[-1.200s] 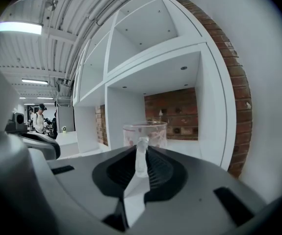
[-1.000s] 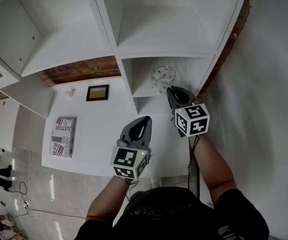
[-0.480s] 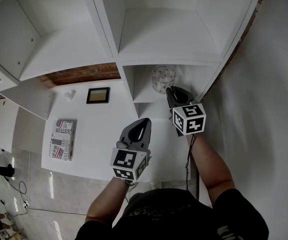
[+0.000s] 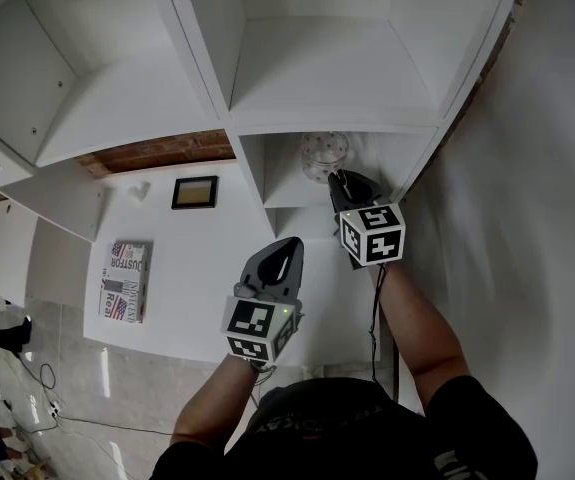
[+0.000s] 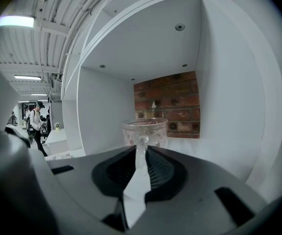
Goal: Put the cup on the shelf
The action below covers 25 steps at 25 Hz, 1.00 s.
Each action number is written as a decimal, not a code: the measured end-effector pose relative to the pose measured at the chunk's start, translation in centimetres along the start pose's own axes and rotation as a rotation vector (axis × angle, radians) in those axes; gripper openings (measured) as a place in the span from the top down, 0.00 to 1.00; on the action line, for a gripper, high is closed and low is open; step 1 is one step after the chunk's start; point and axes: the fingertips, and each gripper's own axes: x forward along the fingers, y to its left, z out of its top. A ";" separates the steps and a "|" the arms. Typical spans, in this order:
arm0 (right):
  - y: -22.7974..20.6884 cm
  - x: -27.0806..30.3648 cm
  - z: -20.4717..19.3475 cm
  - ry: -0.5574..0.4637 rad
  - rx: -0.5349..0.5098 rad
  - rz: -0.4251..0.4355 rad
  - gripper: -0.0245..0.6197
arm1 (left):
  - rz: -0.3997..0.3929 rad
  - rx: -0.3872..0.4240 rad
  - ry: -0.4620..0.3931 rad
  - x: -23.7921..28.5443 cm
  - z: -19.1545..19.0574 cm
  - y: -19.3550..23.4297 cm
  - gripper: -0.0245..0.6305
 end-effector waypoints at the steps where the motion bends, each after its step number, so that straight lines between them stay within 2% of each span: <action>1: 0.0 0.0 0.0 0.000 0.001 0.001 0.89 | 0.001 0.000 0.001 0.0 0.0 0.0 0.96; 5: 0.2 -0.1 0.0 -0.005 0.018 0.013 0.88 | 0.005 -0.002 0.004 -0.3 -0.1 -0.2 0.96; 7: 0.1 -0.2 -0.1 -0.005 0.025 0.011 0.81 | 0.008 -0.001 0.009 -0.6 -0.2 -0.4 0.96; 19: 1.0 -4.2 -0.6 -0.024 0.061 -0.040 0.81 | 0.010 0.008 0.011 -4.4 -0.5 -1.2 0.96; 21: 1.8 -5.5 -0.6 -0.027 0.067 -0.048 0.84 | -0.001 0.007 0.007 -5.6 -0.6 -1.6 0.96; 23: 2.9 -7.0 -0.6 -0.030 0.077 -0.049 0.96 | -0.012 0.007 0.006 -7.0 -0.6 -2.0 0.96; 25: 4.4 -8.6 -0.7 -0.032 0.083 -0.043 0.96 | -0.022 0.006 0.005 -8.6 -0.6 -2.2 0.96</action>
